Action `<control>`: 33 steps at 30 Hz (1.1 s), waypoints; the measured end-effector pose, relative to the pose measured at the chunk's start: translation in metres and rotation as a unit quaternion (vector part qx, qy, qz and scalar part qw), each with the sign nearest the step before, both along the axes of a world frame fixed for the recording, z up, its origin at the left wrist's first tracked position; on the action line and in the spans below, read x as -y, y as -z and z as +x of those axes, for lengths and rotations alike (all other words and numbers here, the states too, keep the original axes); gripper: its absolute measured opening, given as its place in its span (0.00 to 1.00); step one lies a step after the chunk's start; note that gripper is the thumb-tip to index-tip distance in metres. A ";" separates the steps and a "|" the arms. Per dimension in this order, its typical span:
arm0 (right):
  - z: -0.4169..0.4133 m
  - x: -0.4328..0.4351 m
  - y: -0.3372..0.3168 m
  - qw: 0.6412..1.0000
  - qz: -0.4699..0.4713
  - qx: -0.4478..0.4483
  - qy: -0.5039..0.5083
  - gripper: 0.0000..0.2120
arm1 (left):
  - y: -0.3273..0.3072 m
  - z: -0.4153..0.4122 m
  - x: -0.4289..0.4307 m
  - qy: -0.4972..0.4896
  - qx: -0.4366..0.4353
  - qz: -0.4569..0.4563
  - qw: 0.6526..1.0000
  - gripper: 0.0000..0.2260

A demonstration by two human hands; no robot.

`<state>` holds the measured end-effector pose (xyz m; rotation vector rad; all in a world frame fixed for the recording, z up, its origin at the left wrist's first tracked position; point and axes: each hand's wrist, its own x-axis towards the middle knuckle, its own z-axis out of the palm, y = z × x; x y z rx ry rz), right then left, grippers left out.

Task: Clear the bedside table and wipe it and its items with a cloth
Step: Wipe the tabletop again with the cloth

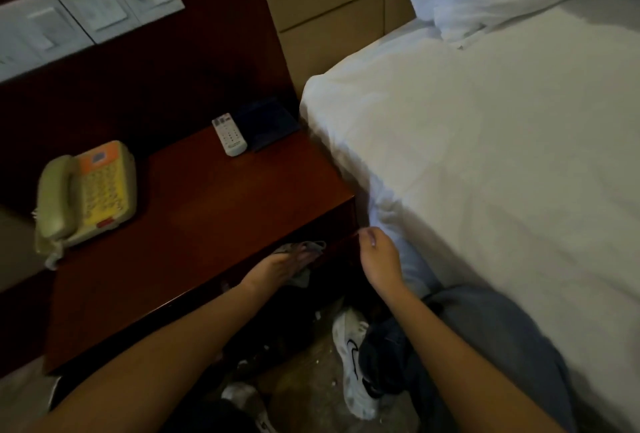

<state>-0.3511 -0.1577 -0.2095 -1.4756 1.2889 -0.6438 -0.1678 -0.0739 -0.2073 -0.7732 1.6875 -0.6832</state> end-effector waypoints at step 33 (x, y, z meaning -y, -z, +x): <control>-0.006 -0.025 0.022 0.993 -0.059 -0.084 -0.061 0.12 | -0.051 -0.022 -0.020 -0.074 0.020 0.017 0.997 0.33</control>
